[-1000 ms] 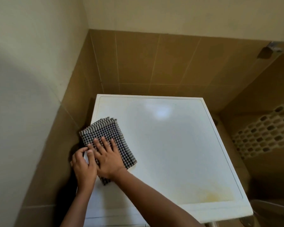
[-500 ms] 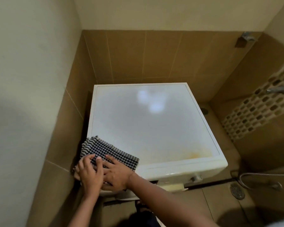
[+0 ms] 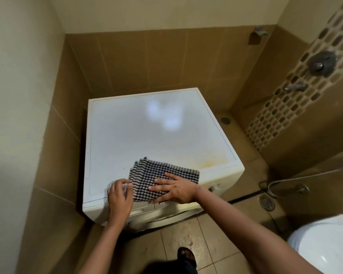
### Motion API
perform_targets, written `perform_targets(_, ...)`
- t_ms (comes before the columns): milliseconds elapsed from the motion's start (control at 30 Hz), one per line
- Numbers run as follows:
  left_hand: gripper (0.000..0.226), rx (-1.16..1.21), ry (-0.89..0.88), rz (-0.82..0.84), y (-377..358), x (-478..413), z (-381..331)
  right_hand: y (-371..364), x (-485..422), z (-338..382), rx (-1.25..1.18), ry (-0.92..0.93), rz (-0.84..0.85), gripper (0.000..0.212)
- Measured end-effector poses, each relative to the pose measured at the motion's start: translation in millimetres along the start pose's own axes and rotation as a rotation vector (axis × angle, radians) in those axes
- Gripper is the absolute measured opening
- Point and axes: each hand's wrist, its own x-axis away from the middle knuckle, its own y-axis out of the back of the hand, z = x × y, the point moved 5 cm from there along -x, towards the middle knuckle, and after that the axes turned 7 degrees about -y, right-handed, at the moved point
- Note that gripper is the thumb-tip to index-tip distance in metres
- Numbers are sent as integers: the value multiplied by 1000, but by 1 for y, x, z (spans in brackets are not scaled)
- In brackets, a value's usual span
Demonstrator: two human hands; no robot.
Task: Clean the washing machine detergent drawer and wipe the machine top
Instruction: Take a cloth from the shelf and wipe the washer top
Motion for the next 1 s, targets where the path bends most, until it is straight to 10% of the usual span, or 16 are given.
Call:
perform_targets(767,14,-21,-14,45,-37,17,-46,6,247,-141,-785,-1340,-152,52)
perform_targets(1000,16,160,96,305,-57,30,-94,51,284,-119,-1325,-1601,-692,55)
